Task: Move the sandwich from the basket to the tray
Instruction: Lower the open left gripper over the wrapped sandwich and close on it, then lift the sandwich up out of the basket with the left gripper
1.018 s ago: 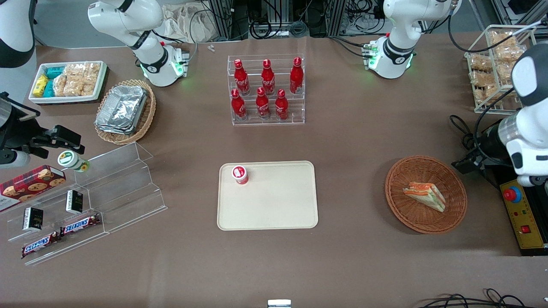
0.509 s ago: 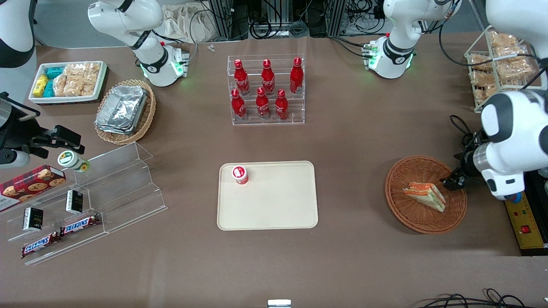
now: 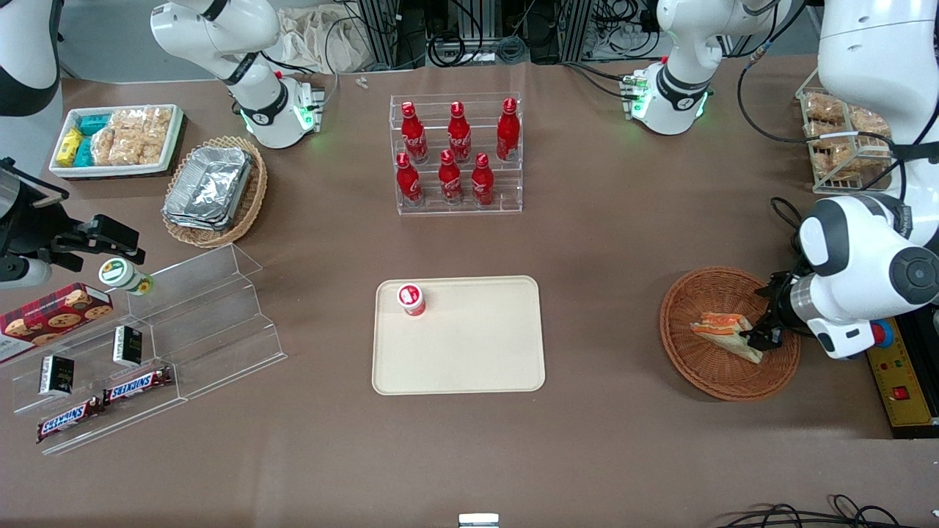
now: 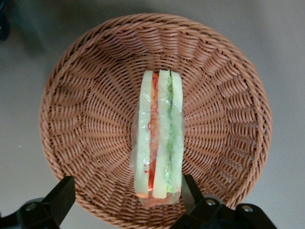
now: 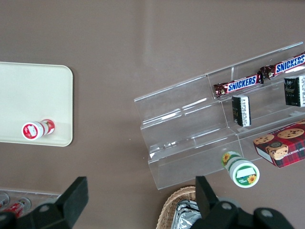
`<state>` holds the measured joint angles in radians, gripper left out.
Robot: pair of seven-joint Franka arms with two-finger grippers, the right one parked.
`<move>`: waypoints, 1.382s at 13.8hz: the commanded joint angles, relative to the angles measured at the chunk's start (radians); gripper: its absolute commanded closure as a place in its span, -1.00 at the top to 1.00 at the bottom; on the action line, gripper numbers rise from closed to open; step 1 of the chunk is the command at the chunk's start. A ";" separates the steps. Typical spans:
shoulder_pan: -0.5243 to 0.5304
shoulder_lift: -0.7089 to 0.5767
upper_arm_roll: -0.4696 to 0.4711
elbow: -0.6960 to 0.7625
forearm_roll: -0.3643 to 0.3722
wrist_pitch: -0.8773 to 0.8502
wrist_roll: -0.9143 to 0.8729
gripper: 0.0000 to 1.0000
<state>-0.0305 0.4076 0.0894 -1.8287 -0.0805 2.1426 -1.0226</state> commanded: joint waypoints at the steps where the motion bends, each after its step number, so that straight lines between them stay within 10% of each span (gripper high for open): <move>1: -0.003 0.026 0.000 -0.012 -0.015 0.062 -0.030 1.00; 7: -0.017 0.062 -0.004 -0.061 -0.013 0.161 -0.030 0.95; 8: -0.017 0.066 -0.004 -0.058 -0.013 0.163 -0.030 0.55; 10: -0.017 0.068 -0.005 -0.058 -0.004 0.160 -0.013 -0.86; 11: -0.016 0.066 -0.005 -0.058 -0.004 0.158 -0.013 -1.00; 19: -0.008 -0.159 -0.007 0.112 0.002 -0.371 0.324 -1.00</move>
<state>-0.0399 0.3224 0.0846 -1.7631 -0.0819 1.9115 -0.8279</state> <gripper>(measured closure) 0.727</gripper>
